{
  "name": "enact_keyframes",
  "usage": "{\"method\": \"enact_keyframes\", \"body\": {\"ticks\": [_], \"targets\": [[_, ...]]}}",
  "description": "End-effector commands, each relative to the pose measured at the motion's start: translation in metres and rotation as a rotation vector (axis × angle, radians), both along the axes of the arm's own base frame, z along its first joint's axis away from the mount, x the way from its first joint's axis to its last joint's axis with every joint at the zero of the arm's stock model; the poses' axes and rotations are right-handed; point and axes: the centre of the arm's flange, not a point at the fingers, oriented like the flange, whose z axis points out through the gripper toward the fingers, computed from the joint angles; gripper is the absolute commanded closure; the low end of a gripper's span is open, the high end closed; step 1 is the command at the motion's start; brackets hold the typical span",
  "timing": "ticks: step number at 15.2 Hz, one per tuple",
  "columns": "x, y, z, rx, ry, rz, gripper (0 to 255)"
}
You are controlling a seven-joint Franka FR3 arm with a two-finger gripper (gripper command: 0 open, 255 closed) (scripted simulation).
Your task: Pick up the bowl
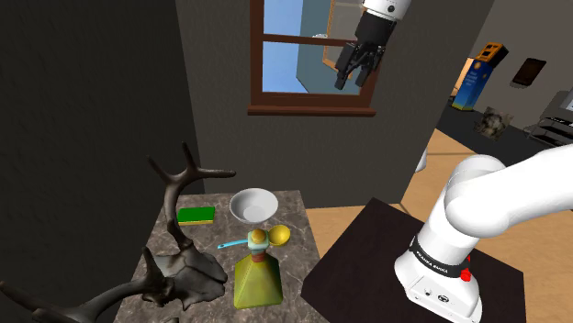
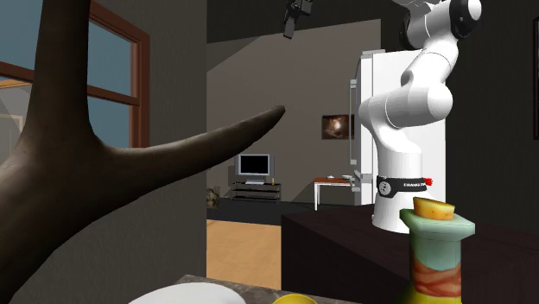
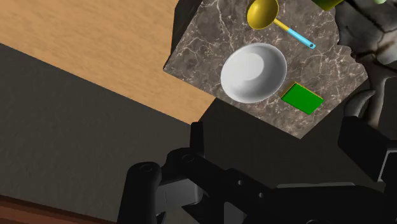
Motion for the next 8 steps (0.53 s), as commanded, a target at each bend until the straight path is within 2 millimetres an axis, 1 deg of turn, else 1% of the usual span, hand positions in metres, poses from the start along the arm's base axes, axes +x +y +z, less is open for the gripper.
{"method": "enact_keyframes", "body": {"ticks": [1,8], "targets": [[0.0,0.0,0.0,0.0,0.0,0.0,0],[0.048,-0.026,-0.08,0.087,0.027,-0.008,0]]}}
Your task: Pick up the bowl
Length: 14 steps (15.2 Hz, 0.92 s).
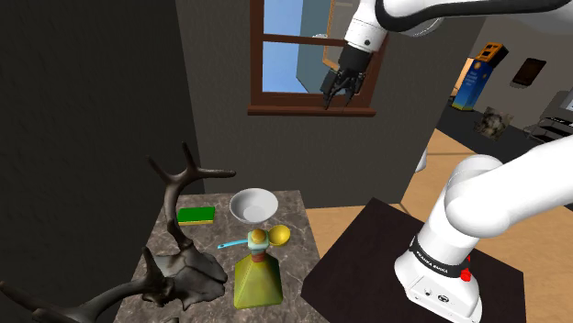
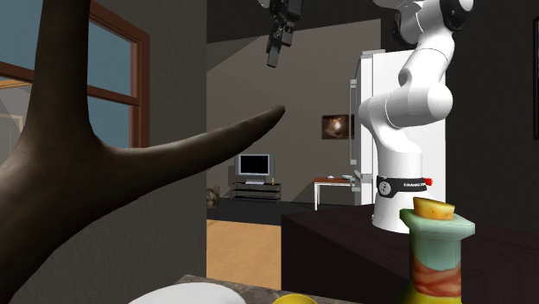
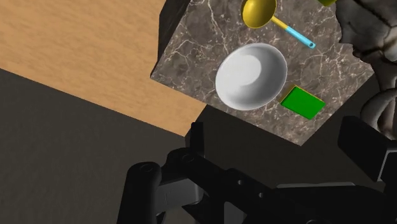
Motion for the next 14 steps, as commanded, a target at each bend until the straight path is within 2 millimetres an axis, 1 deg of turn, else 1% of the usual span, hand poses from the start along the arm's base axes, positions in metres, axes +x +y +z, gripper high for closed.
{"method": "enact_keyframes", "body": {"ticks": [1,8,14], "targets": [[0.013,-0.007,-0.024,0.025,0.006,-0.003,0],[0.058,-0.025,-0.108,0.112,0.033,-0.011,0],[0.095,-0.035,-0.182,0.187,0.057,-0.018,0]]}}
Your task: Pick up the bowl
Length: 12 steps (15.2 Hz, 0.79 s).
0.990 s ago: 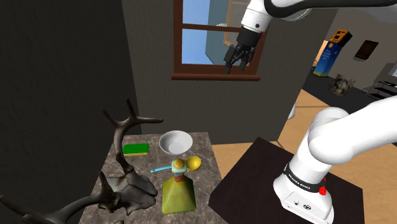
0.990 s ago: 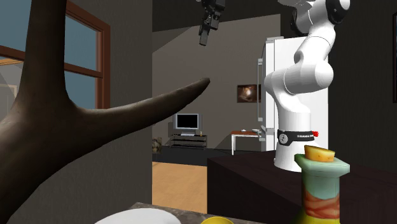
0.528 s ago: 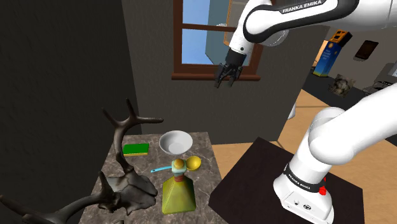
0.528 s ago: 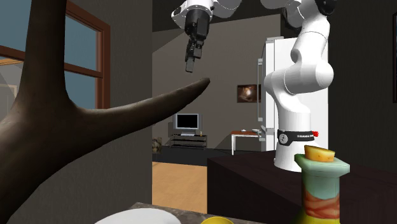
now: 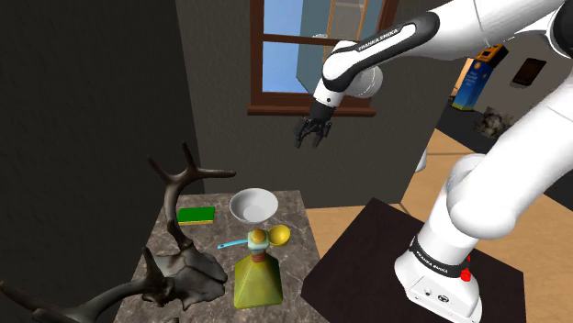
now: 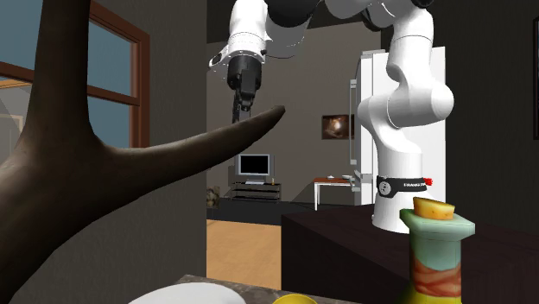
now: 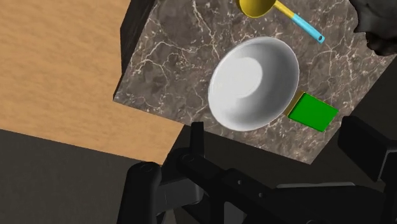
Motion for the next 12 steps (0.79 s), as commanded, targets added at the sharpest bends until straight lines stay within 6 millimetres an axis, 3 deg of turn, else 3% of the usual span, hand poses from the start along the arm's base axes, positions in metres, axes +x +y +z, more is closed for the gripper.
{"method": "enact_keyframes", "body": {"ticks": [1,12], "targets": [[0.011,-0.001,-0.023,0.025,0.007,-0.003,0],[0.073,-0.004,-0.162,0.162,0.05,-0.015,0]]}}
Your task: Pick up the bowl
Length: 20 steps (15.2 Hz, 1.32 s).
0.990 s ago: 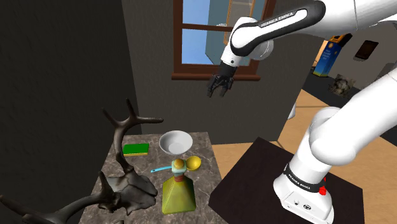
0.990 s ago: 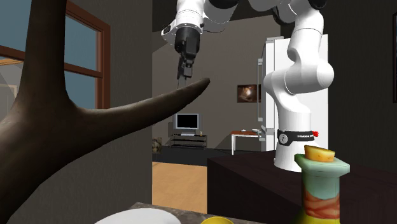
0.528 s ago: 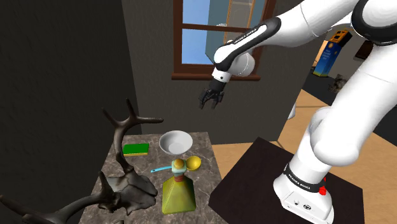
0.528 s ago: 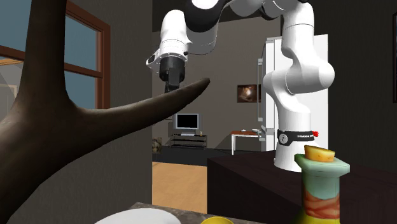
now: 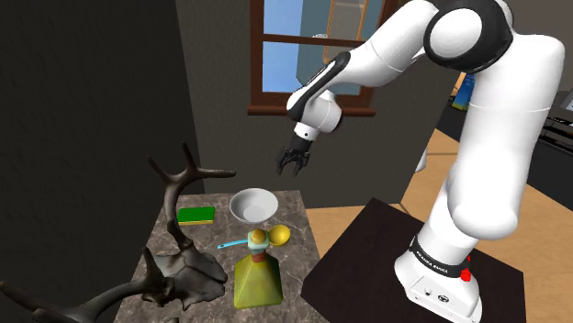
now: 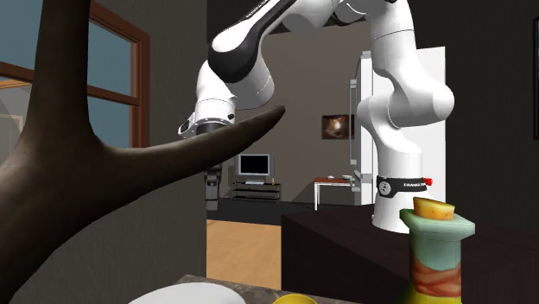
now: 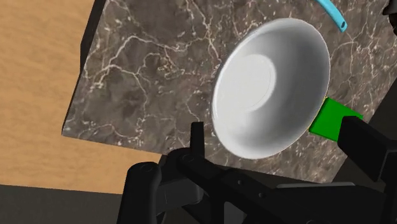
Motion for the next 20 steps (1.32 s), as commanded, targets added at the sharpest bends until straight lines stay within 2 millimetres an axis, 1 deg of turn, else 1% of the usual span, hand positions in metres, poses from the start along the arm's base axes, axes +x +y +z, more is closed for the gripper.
{"method": "enact_keyframes", "body": {"ticks": [1,8,9,16,18,19,20], "targets": [[0.01,0.003,-0.025,0.027,0.007,-0.003,0],[0.047,0.012,-0.114,0.114,0.035,-0.011,0],[0.049,0.013,-0.121,0.12,0.037,-0.011,0],[0.049,0.013,-0.158,0.12,0.037,-0.011,0],[0.049,0.013,-0.161,0.12,0.037,-0.011,0],[0.049,0.014,-0.161,0.12,0.037,-0.011,255],[0.049,0.014,-0.162,0.12,0.037,-0.011,255]]}}
